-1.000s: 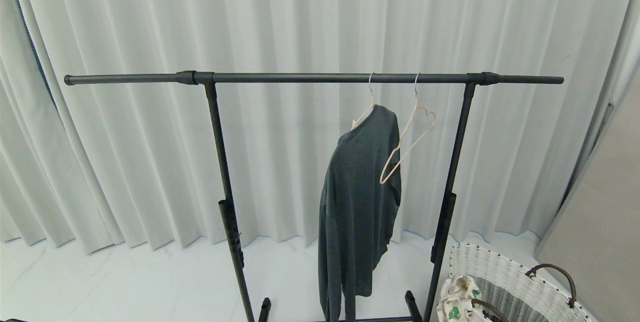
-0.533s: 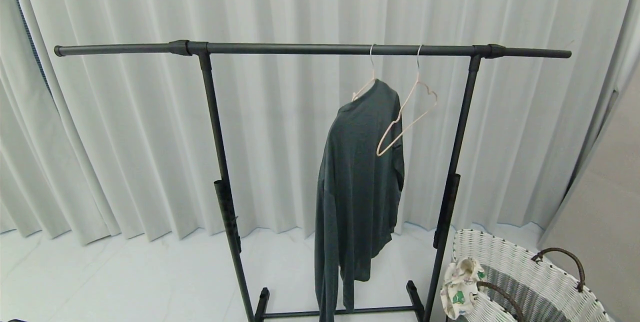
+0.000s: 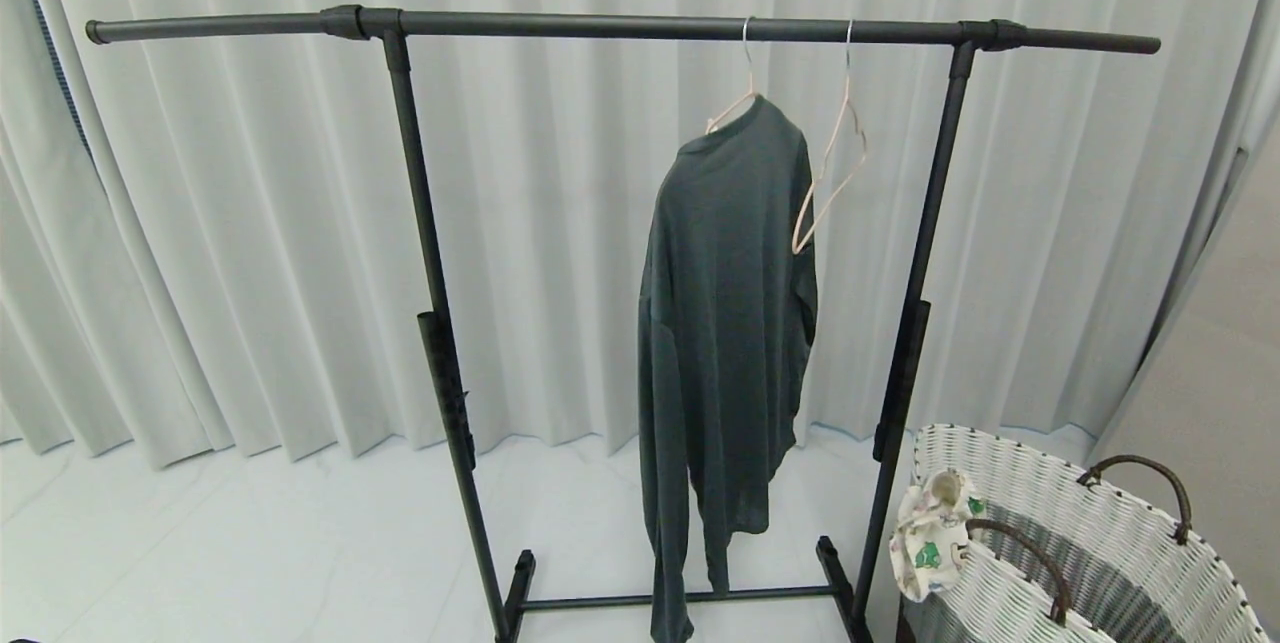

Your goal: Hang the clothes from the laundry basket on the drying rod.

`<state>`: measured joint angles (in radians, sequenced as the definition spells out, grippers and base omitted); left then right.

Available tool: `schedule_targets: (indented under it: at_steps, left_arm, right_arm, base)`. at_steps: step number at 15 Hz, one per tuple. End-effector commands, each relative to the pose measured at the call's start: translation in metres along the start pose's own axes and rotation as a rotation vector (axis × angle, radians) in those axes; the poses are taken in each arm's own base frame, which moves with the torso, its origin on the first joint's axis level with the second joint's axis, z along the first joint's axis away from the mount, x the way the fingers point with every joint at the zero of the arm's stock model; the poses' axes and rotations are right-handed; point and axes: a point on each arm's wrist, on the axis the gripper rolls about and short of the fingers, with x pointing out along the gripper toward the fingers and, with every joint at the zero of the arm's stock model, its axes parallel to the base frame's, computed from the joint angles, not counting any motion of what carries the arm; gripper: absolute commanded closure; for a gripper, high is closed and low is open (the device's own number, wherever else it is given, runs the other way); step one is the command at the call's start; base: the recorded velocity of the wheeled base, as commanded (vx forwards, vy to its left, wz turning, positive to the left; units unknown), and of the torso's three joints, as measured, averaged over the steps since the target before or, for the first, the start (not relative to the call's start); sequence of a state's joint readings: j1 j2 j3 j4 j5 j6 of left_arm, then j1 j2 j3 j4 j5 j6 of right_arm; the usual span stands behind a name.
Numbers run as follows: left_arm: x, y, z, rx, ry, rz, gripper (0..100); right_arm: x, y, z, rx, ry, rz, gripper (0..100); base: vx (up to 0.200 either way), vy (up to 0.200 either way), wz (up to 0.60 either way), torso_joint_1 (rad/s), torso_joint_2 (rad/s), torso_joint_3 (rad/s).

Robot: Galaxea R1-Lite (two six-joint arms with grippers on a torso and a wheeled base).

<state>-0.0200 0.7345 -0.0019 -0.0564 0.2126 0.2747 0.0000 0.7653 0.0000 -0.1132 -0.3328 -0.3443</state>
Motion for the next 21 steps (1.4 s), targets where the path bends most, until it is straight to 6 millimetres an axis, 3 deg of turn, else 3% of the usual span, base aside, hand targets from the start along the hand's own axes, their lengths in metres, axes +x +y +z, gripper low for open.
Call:
schedule_targets:
  at_steps: [1,5,21]
  left_arm:
    - [0.0000,0.0001,0.0002,0.000,0.001,0.002,0]
    - [0.0006,0.0000,-0.0001,-0.039,0.009,0.001,0]
    - [0.0005,-0.0001,-0.0001,-0.055,0.008,-0.001,0]
  right_arm:
    - [0.0003,0.0001,0.0001,-0.002,0.003,0.001,0]
    - [0.0003,0.0001,0.0001,0.000,0.003,0.001,0]
    - [0.0004,0.0006,0.0003,0.024,-0.003,0.021,0]
  base:
    - [0.000,0.000,0.00,-0.227,0.37,0.198]
    - [0.000,0.000,0.00,-0.159,0.35,0.156]
    - [0.200,0.000,0.00,-0.005,0.02,0.022]
